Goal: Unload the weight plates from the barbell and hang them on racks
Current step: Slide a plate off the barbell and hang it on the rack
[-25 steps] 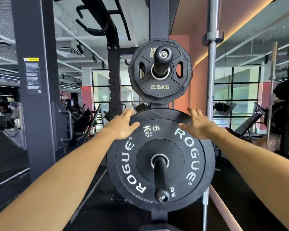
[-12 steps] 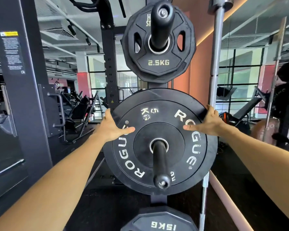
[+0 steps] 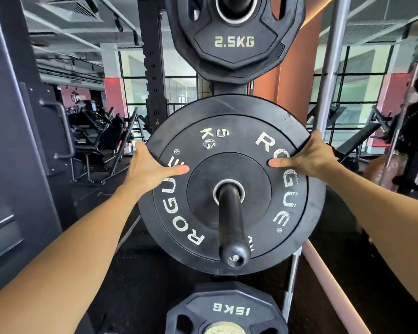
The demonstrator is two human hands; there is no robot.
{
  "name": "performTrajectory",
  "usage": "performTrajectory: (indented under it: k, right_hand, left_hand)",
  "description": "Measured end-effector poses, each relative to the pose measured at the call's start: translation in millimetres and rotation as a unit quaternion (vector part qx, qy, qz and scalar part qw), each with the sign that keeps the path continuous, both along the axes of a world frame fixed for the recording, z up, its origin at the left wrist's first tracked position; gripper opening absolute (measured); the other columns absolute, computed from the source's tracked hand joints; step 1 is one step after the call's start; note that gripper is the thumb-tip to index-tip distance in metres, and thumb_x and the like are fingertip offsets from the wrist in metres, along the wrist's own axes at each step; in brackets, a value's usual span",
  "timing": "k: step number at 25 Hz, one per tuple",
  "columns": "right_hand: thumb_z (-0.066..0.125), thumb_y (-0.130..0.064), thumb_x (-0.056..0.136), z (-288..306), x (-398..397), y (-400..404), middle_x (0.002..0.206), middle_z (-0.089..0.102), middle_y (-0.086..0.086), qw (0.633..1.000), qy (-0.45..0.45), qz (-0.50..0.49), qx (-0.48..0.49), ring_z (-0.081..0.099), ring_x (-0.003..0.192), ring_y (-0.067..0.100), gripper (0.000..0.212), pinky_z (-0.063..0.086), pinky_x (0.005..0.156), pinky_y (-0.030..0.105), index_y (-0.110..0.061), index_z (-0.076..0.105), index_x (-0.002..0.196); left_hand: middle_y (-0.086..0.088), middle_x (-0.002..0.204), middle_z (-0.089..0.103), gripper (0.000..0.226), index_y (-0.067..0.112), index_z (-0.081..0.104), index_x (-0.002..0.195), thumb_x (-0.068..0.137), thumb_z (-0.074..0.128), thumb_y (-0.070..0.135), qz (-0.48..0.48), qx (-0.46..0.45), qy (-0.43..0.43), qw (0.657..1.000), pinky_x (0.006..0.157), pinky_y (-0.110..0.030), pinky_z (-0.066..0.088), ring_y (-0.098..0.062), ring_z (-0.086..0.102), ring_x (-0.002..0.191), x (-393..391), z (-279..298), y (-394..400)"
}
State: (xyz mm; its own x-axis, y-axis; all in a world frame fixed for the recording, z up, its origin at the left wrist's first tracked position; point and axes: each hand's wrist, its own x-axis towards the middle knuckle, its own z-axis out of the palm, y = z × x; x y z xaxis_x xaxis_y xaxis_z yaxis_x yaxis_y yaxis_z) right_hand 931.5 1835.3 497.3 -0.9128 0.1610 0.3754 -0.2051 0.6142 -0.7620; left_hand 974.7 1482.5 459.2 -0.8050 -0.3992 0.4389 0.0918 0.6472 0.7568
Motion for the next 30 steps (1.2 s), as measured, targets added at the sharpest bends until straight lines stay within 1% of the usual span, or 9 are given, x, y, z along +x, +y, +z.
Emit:
performTrajectory:
  k: [2,5,10,14,18,22,25,27,30]
  right_hand:
    - [0.096,-0.045,0.040,-2.1,1.5,0.6,0.126,0.055,0.003,1.000,-0.001,0.001,-0.007,0.053,0.119,0.024,0.107,0.042,0.096,0.031,-0.015,0.038,0.124]
    - [0.097,-0.044,0.040,-2.1,13.8,0.7,0.125,0.057,0.002,1.000,0.012,0.000,-0.016,0.053,0.118,0.022,0.106,0.042,0.095,0.029,-0.015,0.040,0.125]
    - [0.096,-0.038,0.047,-6.0,47.7,4.9,0.115,0.053,-0.003,0.999,0.018,0.017,-0.040,0.052,0.115,0.020,0.103,0.038,0.088,0.024,-0.012,0.039,0.128]
    - [0.096,-0.039,0.044,-11.1,79.6,10.4,0.118,0.056,-0.001,0.998,0.016,0.021,-0.059,0.051,0.104,0.015,0.102,0.042,0.091,0.025,-0.011,0.040,0.124]
    - [0.096,-0.039,0.044,-13.2,115.5,16.2,0.114,0.054,-0.002,0.998,0.023,0.023,-0.057,0.051,0.104,0.016,0.100,0.045,0.095,0.030,-0.010,0.040,0.122]
    - [0.097,-0.043,0.041,-10.4,143.6,20.0,0.113,0.055,-0.003,0.999,0.021,0.023,-0.045,0.050,0.102,0.015,0.103,0.043,0.091,0.028,-0.012,0.040,0.121]
    - [0.097,-0.044,0.039,-8.3,162.3,21.6,0.114,0.055,-0.003,0.998,0.019,0.026,-0.045,0.050,0.101,0.016,0.105,0.044,0.091,0.030,-0.014,0.040,0.121]
    - [0.097,-0.043,0.039,-8.4,171.7,22.5,0.113,0.056,-0.002,0.998,0.019,0.027,-0.049,0.052,0.100,0.017,0.103,0.044,0.088,0.030,-0.015,0.040,0.120]
    - [0.098,-0.042,0.037,-12.3,184.6,25.7,0.115,0.058,-0.001,0.997,0.021,0.024,-0.065,0.052,0.101,0.017,0.103,0.044,0.087,0.029,-0.015,0.042,0.120]
  left_hand:
    - [-0.002,0.126,0.052,0.103,0.018,0.033,0.116,0.043,0.093,0.060,0.005,-0.008,-0.004,1.000,0.095,-0.043,0.046,-0.024,0.050,0.117,3.0,0.5,0.9]
    - [-0.004,0.128,0.051,0.105,0.017,0.032,0.117,0.042,0.092,0.062,0.009,-0.009,-0.007,1.000,0.097,-0.047,0.046,-0.025,0.049,0.119,13.8,2.9,3.5]
    - [-0.005,0.128,0.049,0.107,0.017,0.031,0.118,0.042,0.092,0.063,0.007,-0.020,-0.015,1.000,0.098,-0.050,0.046,-0.027,0.050,0.118,46.8,8.8,9.9]
    - [-0.005,0.130,0.049,0.110,0.016,0.031,0.122,0.042,0.092,0.061,0.003,-0.029,-0.009,1.000,0.099,-0.050,0.045,-0.027,0.049,0.121,79.3,12.8,15.1]
    - [-0.004,0.130,0.050,0.110,0.018,0.032,0.121,0.040,0.092,0.063,0.006,-0.027,-0.008,1.000,0.099,-0.051,0.046,-0.027,0.051,0.120,115.6,10.7,17.9]
    - [-0.005,0.133,0.050,0.113,0.015,0.032,0.125,0.042,0.093,0.061,0.007,-0.020,0.004,1.000,0.101,-0.046,0.046,-0.026,0.051,0.122,148.1,5.9,20.2]
    - [-0.007,0.137,0.048,0.122,0.014,0.029,0.131,0.038,0.091,0.065,0.011,-0.019,-0.004,1.000,0.103,-0.049,0.045,-0.027,0.049,0.126,167.8,4.6,20.9]
    - [-0.008,0.138,0.046,0.125,0.014,0.028,0.132,0.038,0.090,0.067,0.015,-0.024,-0.013,1.000,0.103,-0.051,0.044,-0.028,0.048,0.126,176.6,5.8,21.8]
    - [-0.009,0.134,0.046,0.120,0.014,0.027,0.131,0.042,0.091,0.064,0.012,-0.047,-0.014,0.999,0.102,-0.051,0.044,-0.029,0.047,0.125,189.3,11.3,25.3]
